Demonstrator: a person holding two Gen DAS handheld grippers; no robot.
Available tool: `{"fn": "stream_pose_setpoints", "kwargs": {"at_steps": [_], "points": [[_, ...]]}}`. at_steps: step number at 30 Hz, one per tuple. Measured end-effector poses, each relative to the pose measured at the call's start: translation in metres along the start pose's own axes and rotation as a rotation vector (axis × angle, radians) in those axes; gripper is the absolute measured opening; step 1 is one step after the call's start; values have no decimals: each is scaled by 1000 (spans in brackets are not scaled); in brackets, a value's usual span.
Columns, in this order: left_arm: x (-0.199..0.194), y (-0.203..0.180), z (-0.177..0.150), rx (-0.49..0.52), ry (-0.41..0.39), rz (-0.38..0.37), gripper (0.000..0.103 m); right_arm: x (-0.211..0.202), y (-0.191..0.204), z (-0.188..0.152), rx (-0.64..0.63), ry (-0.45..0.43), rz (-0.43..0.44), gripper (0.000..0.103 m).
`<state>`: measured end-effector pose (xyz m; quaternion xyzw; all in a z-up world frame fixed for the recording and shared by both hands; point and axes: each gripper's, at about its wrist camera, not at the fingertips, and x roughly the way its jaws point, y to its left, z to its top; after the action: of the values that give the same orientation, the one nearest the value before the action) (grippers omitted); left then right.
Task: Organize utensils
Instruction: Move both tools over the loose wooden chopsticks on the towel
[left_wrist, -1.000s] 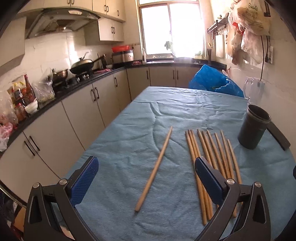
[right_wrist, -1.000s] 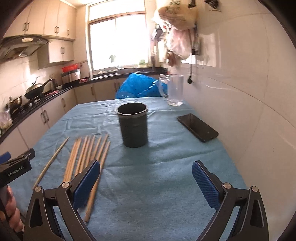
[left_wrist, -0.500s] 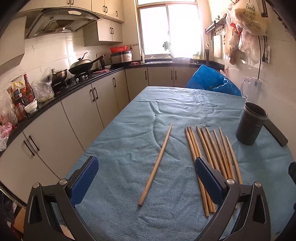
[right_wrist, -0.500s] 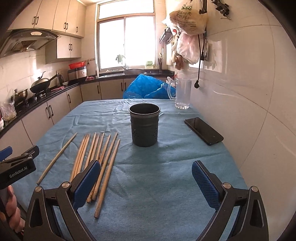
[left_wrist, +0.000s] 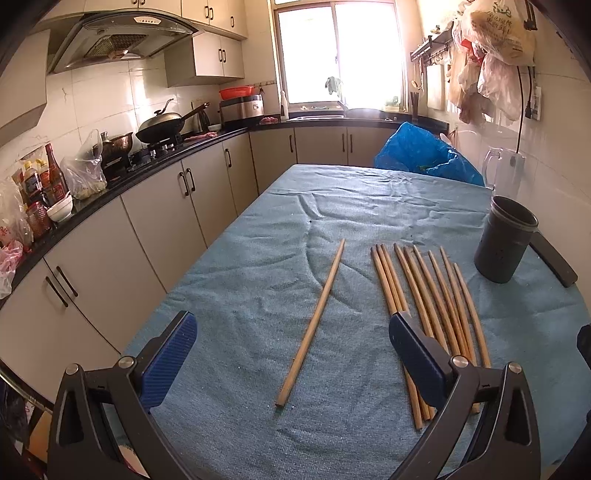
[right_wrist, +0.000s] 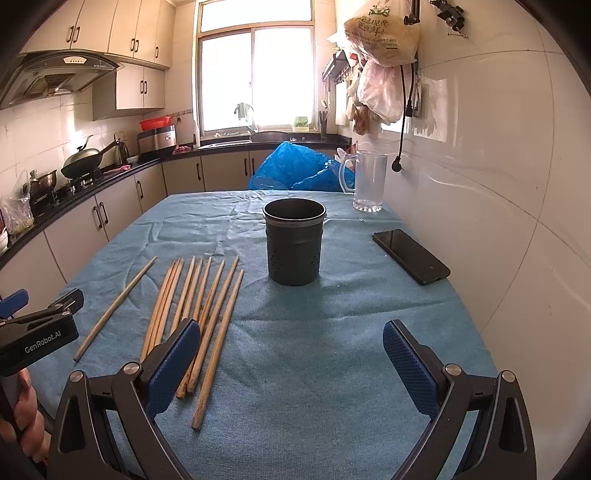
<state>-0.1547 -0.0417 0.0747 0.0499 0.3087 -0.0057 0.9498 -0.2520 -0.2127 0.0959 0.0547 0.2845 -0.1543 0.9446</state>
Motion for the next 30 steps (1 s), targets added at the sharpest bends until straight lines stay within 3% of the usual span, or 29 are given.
{"fn": "stream_pose_setpoints", "kwargs": {"at_steps": [30], "points": [[10, 5, -3, 3, 26, -8, 103, 14, 3, -2, -2, 58, 17, 93]]}}
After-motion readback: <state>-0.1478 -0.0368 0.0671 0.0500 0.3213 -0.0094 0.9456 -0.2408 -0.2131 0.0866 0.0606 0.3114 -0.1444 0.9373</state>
